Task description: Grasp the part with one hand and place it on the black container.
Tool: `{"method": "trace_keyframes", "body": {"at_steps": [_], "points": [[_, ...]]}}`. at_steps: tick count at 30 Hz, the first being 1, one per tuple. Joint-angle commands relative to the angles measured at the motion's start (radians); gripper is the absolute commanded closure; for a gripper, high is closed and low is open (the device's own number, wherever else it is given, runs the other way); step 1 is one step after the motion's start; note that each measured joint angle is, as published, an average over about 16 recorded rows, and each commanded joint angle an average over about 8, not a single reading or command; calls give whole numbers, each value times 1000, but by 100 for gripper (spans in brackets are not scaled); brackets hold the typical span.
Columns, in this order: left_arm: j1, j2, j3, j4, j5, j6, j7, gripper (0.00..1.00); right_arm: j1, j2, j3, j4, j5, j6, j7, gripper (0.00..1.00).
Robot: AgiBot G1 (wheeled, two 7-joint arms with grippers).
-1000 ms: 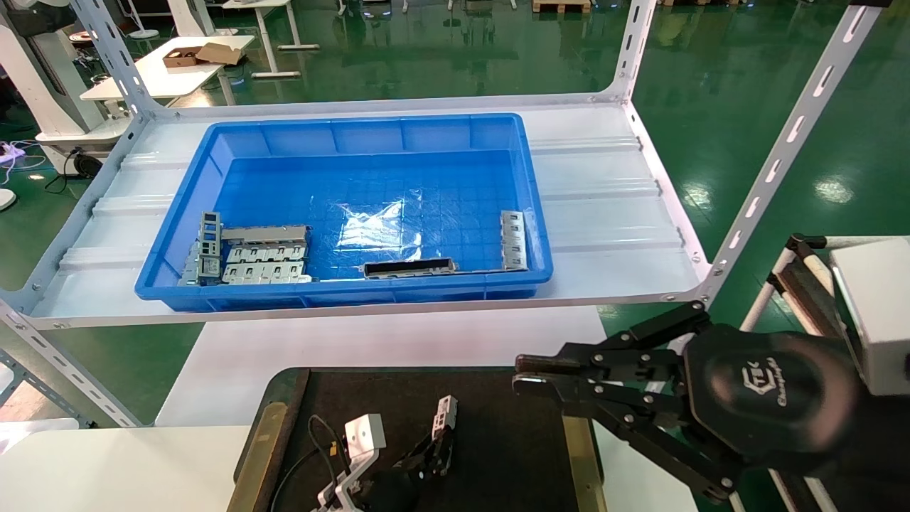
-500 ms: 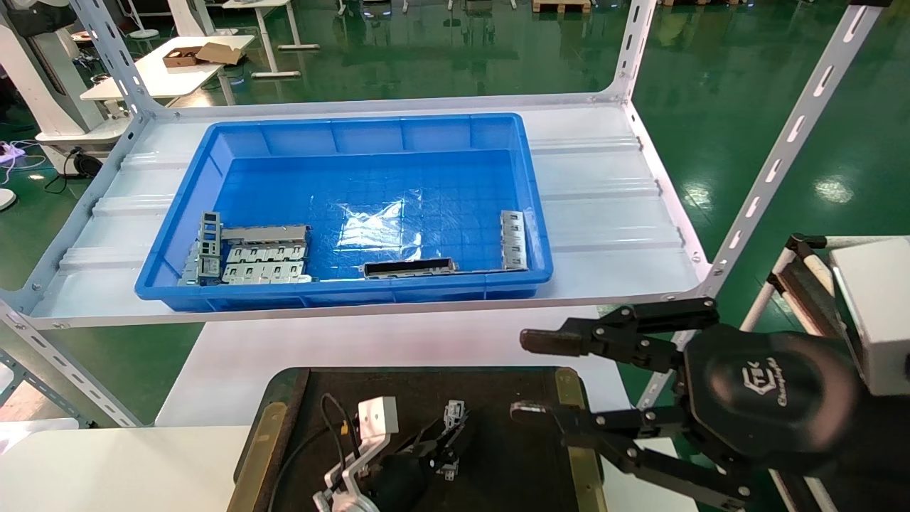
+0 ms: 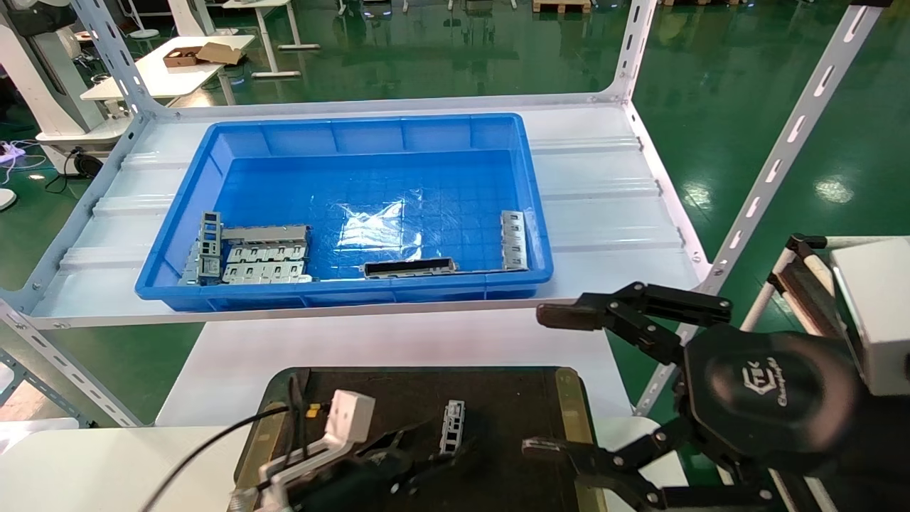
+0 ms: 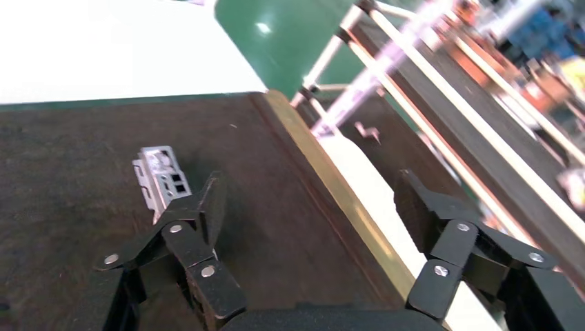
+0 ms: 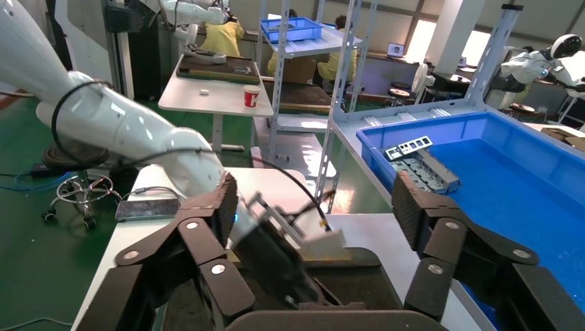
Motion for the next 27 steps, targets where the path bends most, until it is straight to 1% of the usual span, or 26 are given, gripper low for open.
{"method": "trace_keyframes", "body": {"at_steps": [1, 8, 13, 20, 27], "points": [[10, -42, -26, -25, -28, 73, 42, 0, 0, 0, 0, 0, 0, 0, 0, 0], [17, -136, -115, 18, -138, 310, 215, 0, 0, 0, 0, 0, 0, 0, 0, 0], [3, -187, -153, 82, -189, 452, 306, 0, 0, 0, 0, 0, 0, 0, 0, 0], [-18, -246, -172, 128, -214, 587, 372, 0, 0, 0, 0, 0, 0, 0, 0, 0], [-30, -272, -178, 135, -226, 646, 389, 0, 0, 0, 0, 0, 0, 0, 0, 0]]}}
